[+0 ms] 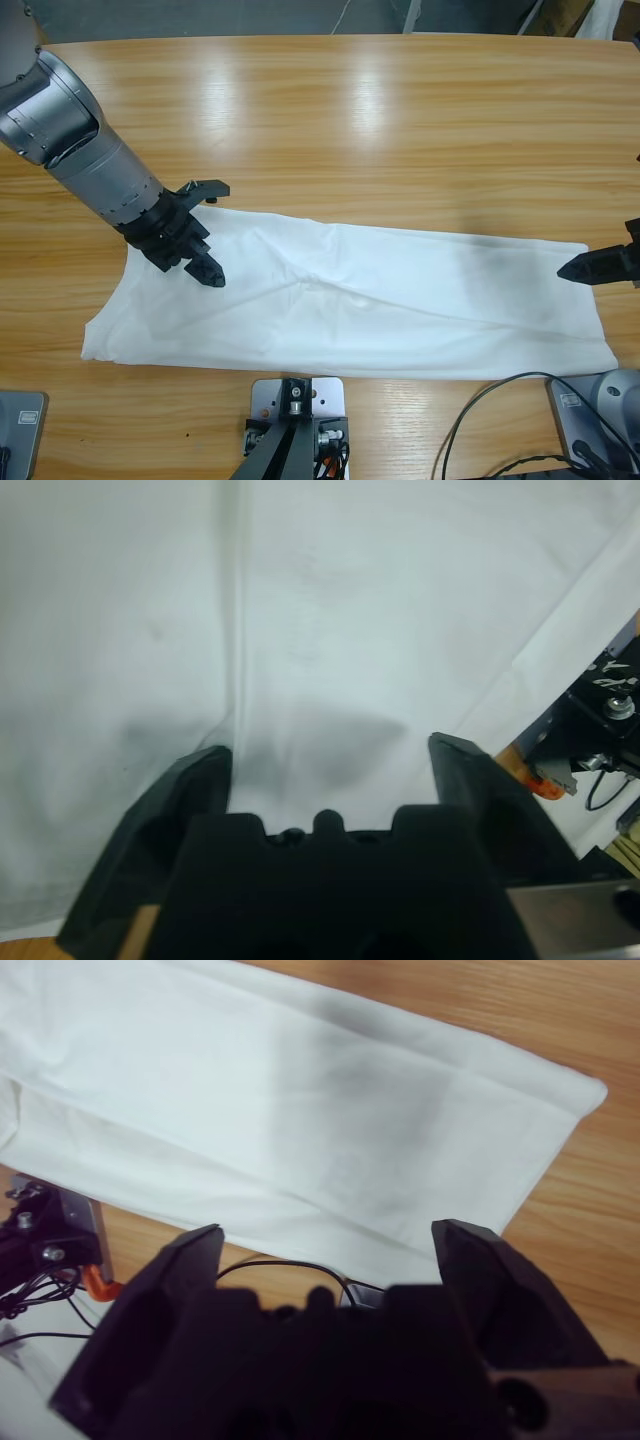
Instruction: Fold clothes
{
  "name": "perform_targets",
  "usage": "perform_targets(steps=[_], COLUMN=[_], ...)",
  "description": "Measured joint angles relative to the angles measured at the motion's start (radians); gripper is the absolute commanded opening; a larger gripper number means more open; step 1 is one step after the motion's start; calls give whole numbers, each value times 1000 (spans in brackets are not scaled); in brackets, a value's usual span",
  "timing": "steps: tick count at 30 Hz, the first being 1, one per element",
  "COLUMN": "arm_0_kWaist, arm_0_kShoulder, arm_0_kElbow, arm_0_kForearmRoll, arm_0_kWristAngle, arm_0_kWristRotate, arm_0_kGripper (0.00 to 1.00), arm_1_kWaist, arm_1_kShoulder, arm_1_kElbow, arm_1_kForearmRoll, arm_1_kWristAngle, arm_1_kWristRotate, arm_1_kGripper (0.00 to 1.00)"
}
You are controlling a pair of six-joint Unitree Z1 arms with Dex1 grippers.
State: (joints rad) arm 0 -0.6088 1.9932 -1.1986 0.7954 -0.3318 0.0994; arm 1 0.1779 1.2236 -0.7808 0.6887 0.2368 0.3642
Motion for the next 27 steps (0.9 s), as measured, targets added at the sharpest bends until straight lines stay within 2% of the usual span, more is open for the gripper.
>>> perform_targets(steps=[3, 5, 8, 14, 22, 27], arm_0_kWaist=[0, -1, -1, -11, -31, -60], arm_0_kShoulder=[0, 0, 0, 0, 0, -18], arm_0_kElbow=[0, 1, 1, 7, 7, -30], arm_0_kForearmRoll=[0, 0, 0, 0, 2, 21], arm_0_kWristAngle=[-10, -13, -13, 7, 132, 165], arm_0_kWristRotate=[1, 2, 2, -1, -17, -17], arm_0_kGripper=[239, 76, 36, 34, 36, 39], arm_1_kWaist=[0, 0, 0, 0, 0, 0], arm_1_kShoulder=[0, 0, 0, 0, 0, 0], arm_1_kElbow=[1, 1, 1, 1, 1, 2], arm_1_kForearmRoll=[-4, -5, -5, -5, -5, -10], arm_1_kWristAngle=[0, 0, 0, 0, 0, 0], arm_1_kWristRotate=[0, 0, 0, 0, 0, 0], arm_1_kGripper=[844, 844, 844, 844, 844, 844])
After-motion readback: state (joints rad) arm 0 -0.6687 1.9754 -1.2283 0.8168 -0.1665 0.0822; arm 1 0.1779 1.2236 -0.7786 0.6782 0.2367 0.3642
